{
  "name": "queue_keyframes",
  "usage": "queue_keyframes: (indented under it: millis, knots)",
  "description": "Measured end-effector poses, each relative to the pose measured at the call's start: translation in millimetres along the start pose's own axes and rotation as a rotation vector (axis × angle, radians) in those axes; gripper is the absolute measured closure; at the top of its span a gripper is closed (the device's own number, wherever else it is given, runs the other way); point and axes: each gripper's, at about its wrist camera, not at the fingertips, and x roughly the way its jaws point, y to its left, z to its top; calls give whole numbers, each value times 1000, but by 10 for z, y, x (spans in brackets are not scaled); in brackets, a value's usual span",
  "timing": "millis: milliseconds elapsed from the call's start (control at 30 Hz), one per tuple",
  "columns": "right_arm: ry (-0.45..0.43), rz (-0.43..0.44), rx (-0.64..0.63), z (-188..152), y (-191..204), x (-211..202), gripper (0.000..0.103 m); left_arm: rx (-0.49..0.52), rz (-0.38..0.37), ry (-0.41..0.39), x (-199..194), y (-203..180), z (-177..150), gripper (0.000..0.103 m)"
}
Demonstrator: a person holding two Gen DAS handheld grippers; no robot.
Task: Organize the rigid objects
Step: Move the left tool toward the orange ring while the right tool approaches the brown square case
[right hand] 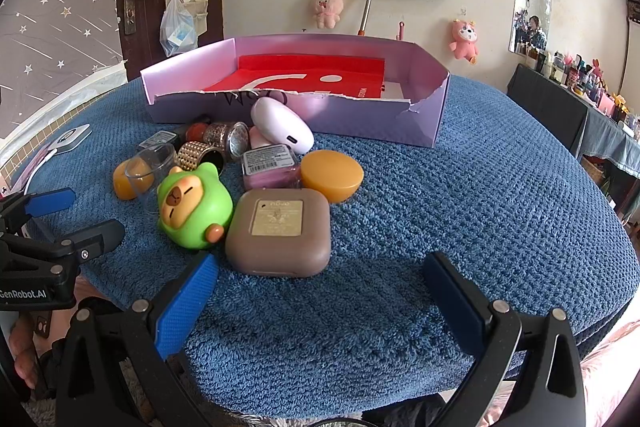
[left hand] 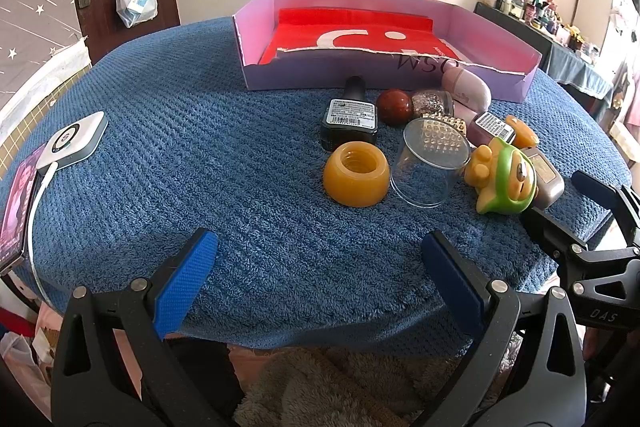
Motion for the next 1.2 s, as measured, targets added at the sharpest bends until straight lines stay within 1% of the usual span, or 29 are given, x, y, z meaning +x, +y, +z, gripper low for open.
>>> queue_keyframes:
  millis: [467, 667, 833, 933, 1000, 1200]
  knots:
    - [7, 2, -3, 11, 3, 5, 0, 7, -7, 9, -11, 25, -27, 0]
    - [25, 24, -14, 56, 5, 21, 0, 20, -19, 23, -14, 25, -11, 0]
    - [23, 48, -31, 79, 28, 24, 8, 16, -37, 28, -14, 28, 16, 0]
    - [20, 60, -27, 91, 9, 30, 11, 13, -44, 27, -11, 27, 28, 0]
    - [17, 61, -26, 103, 5, 32, 18, 9, -52, 27, -6, 29, 46, 2]
    - [10, 69, -28, 123, 23, 50, 22, 29, -45, 25, 39, -1, 127, 6]
